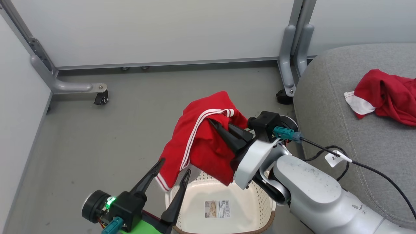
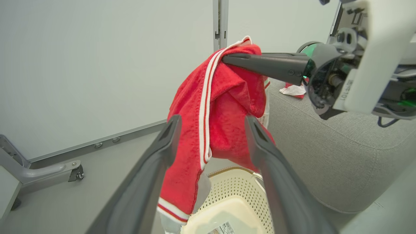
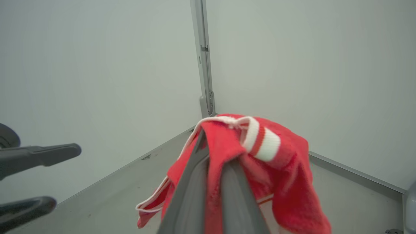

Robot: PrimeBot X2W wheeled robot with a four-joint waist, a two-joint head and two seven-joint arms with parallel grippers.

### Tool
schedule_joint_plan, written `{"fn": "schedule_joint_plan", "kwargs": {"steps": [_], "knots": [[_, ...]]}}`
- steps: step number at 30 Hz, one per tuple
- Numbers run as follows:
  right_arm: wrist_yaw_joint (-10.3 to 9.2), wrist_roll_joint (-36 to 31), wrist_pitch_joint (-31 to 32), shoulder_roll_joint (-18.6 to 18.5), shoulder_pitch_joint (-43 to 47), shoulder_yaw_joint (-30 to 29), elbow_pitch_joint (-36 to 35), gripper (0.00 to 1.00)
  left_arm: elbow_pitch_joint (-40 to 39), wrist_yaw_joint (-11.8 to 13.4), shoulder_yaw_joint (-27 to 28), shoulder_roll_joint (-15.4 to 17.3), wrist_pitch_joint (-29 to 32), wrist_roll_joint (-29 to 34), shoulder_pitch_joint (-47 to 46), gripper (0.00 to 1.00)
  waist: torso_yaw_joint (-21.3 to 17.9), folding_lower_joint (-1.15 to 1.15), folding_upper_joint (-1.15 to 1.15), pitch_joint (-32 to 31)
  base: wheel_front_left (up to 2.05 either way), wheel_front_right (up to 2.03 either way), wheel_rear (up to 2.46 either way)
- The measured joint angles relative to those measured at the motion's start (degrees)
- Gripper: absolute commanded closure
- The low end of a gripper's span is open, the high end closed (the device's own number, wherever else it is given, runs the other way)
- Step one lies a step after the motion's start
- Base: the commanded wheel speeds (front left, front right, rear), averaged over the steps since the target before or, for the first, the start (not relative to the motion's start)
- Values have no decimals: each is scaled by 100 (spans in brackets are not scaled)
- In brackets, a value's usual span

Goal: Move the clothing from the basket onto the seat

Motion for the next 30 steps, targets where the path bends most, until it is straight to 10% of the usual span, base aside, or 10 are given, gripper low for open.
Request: {"fn": "schedule_joint_plan", "kwargs": {"steps": [16, 30], "knots": [[0, -57, -59, 40, -40, -22, 143, 100, 176, -32, -123, 58, 59, 101, -33, 0, -165, 0, 0, 121, 0, 0, 0], [0, -179, -110, 2, -185, -333, 131, 100, 183, -116, -148, 73, 85, 126, -349, 0, -1158, 0, 0, 318, 0, 0, 0]]}}
